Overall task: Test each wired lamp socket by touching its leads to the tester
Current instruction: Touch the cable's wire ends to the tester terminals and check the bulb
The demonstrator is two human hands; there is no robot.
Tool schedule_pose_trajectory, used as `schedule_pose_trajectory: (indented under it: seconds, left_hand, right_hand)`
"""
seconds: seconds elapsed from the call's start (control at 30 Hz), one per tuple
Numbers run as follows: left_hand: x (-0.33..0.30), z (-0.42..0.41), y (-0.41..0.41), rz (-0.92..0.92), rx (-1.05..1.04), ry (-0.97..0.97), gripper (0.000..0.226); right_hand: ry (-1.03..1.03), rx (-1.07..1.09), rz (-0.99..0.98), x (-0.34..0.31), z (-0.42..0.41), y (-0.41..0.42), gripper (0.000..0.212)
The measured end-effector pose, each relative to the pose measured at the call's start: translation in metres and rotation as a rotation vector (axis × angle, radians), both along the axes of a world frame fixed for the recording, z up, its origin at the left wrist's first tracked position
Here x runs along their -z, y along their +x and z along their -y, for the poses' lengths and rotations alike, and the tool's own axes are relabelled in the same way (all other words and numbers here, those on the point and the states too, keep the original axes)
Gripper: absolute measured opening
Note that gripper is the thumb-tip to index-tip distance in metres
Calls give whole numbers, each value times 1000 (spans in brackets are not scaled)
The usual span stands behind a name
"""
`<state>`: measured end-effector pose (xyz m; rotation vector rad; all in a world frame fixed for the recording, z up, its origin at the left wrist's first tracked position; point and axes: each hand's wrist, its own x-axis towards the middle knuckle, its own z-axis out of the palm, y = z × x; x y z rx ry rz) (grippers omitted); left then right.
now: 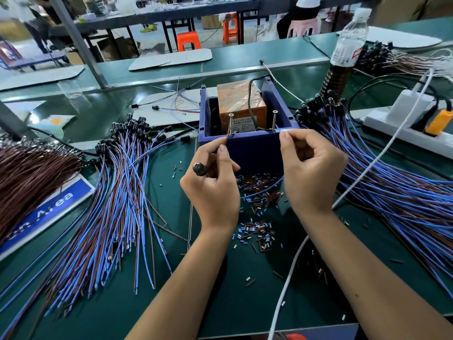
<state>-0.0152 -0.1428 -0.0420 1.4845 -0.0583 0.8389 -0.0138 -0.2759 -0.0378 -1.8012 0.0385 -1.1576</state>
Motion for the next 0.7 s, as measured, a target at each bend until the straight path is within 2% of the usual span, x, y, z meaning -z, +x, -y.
schedule_pose_trajectory:
  seconds: [0.53, 0.7]
  left_hand:
    - [-2, -3, -2, -18, -7, -26, 17]
    - [-4, -5, -9, 144, -47, 158, 16]
  right_hand:
    - [-50, -21, -2, -3, 1, -4, 12]
    - [67, -44, -47, -4, 3, -11, 14]
